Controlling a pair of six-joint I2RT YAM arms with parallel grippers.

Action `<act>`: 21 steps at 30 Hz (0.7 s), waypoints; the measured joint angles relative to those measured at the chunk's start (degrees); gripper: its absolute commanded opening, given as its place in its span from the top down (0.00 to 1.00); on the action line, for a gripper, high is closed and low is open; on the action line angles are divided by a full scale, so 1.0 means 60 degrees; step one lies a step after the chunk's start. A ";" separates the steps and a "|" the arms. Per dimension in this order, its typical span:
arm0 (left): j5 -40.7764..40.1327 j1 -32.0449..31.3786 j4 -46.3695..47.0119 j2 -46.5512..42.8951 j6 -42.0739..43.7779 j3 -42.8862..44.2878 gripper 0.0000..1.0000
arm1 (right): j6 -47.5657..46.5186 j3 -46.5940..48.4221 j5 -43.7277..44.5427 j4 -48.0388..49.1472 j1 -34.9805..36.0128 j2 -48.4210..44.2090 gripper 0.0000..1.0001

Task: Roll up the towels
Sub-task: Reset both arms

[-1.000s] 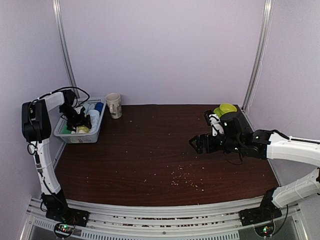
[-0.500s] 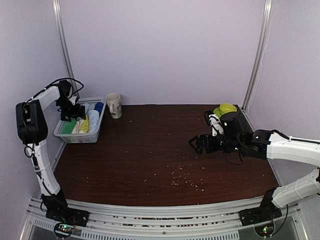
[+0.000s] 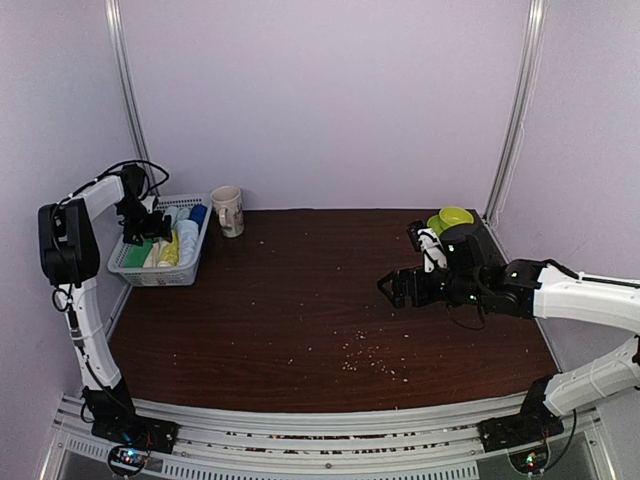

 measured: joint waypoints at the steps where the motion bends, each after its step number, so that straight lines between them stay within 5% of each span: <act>1: -0.0084 0.0000 0.0007 0.0055 -0.0007 0.0000 0.02 | 0.0000 0.0000 0.0000 0.0000 0.0000 0.0000 0.00; 21: -0.1184 -0.0696 0.0117 -0.0120 -0.0036 0.0251 0.02 | -0.0055 0.0634 0.0871 -0.0353 0.0022 0.0007 0.00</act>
